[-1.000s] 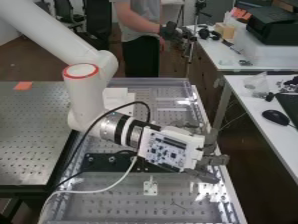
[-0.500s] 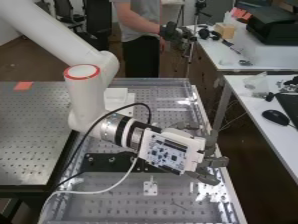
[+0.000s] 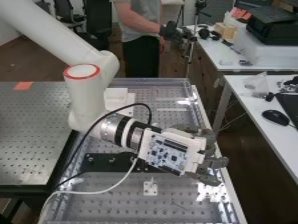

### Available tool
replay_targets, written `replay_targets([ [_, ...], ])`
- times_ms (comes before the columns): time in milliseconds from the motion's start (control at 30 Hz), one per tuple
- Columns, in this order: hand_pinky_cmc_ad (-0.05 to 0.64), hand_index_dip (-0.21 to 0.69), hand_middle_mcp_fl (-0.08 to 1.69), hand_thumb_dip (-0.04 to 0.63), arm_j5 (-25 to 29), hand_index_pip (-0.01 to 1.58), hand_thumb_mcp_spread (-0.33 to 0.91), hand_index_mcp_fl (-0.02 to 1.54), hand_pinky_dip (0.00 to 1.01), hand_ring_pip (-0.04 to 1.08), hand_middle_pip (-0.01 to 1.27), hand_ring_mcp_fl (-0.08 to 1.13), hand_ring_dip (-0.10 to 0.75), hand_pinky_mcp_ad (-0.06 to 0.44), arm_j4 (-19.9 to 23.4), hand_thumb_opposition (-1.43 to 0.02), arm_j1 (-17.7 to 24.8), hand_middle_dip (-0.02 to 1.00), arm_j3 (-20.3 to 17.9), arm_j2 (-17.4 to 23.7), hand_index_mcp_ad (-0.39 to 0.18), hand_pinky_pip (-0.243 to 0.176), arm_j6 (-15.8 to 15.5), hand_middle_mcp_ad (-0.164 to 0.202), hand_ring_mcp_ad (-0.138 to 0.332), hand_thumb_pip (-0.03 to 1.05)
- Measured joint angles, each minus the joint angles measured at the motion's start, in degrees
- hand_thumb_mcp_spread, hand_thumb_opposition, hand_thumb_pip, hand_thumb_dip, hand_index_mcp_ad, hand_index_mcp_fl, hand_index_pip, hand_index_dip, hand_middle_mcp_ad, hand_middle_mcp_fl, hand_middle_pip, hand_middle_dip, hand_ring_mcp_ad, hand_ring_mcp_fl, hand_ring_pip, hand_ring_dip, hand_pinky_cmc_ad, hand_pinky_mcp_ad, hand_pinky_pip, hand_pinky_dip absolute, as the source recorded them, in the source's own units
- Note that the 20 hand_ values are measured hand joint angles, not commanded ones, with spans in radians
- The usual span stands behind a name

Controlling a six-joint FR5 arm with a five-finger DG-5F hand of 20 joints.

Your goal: Grab the chopstick and place it in the clear container

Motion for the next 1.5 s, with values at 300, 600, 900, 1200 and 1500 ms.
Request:
replay_targets([
  [300,0.417,0.274,1.14,0.281,1.85,0.69,0.79,1.05,0.18,0.12,0.46,0.63,0.379,0.234,1.99,-1.01,0.32,0.65,-0.35,0.53,-0.152,0.014,-2.09,0.052,-0.012,0.43],
  [600,0.428,0.290,1.23,0.283,2.13,0.43,0.79,1.23,0.18,0.12,0.38,0.75,0.379,0.230,4.28,-1.04,0.99,0.64,-0.01,1.61,-0.150,0.030,-5.66,0.052,-0.016,0.42],
  [900,0.428,0.319,1.37,0.283,1.73,0.33,0.79,1.32,0.18,0.12,0.37,0.80,0.379,0.234,4.09,-1.04,1.67,0.63,1.81,4.77,-0.152,0.033,-11.61,0.051,-0.024,0.37],
  [1200,0.428,0.347,1.38,0.283,1.24,0.26,0.79,1.36,0.18,0.12,0.36,0.86,0.386,0.241,2.50,-1.04,2.44,0.63,2.10,10.12,-0.152,0.040,-18.53,0.052,-0.028,0.37],
  [1500,0.428,0.372,1.38,0.283,-0.45,0.23,0.79,1.38,0.18,0.12,0.36,0.88,0.391,0.250,1.27,-1.05,4.10,0.63,0.56,15.55,-0.164,0.051,-25.88,0.051,-0.024,0.37],
])
